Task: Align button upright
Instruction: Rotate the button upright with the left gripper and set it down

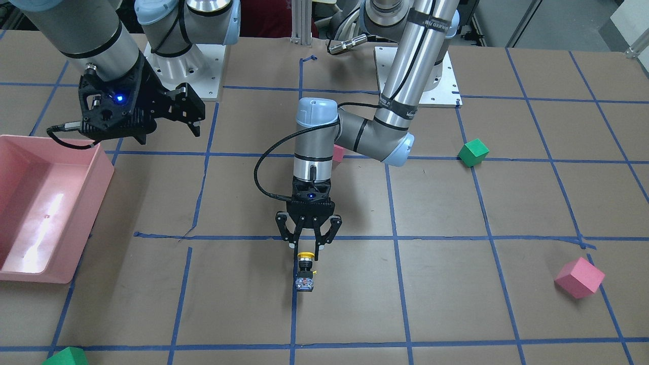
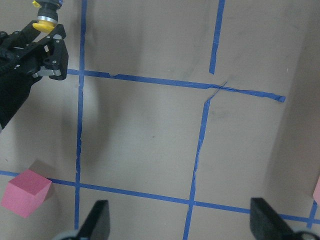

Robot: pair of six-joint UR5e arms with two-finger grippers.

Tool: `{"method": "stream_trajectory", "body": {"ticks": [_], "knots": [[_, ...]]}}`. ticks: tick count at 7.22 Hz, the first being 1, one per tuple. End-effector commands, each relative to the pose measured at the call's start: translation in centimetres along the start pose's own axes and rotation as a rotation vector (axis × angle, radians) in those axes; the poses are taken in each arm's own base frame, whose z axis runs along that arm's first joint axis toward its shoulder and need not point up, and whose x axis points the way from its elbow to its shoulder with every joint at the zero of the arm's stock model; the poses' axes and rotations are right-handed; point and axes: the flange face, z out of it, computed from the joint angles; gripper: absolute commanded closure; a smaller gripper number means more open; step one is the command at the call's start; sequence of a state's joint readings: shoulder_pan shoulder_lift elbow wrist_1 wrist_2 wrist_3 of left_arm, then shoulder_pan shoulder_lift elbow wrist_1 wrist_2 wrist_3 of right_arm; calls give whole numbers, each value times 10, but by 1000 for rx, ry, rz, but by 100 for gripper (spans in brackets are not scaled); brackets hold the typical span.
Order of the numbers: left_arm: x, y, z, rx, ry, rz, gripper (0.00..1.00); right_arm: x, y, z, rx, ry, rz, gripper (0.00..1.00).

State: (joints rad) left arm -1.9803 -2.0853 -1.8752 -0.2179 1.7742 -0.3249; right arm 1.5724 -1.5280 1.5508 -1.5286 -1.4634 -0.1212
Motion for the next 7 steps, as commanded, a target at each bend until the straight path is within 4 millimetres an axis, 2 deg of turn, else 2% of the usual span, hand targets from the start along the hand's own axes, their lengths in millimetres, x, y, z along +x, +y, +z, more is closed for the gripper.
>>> {"method": "stream_trajectory", "body": {"ticks": [1, 2, 3, 4, 5, 6, 7], "knots": [[12, -40, -29, -307, -51, -84, 99, 0, 0, 0, 1, 0, 0, 0], [22, -65, -47, -477, -72, -152, 99, 0, 0, 0, 1, 0, 0, 0], [28, -72, -49, -611, -62, -242, 99, 0, 0, 0, -1, 0, 0, 0], [30, -59, -36, -733, -30, -311, 99, 0, 0, 0, 1, -1, 0, 0], [25, -54, -20, -834, -4, -358, 100, 0, 0, 0, 1, -1, 0, 0], [4, -55, 10, -983, 34, -477, 100, 0, 0, 0, 1, -1, 0, 0], [-4, -72, 15, -1019, 13, -497, 100, 0, 0, 0, 1, -1, 0, 0]]}}
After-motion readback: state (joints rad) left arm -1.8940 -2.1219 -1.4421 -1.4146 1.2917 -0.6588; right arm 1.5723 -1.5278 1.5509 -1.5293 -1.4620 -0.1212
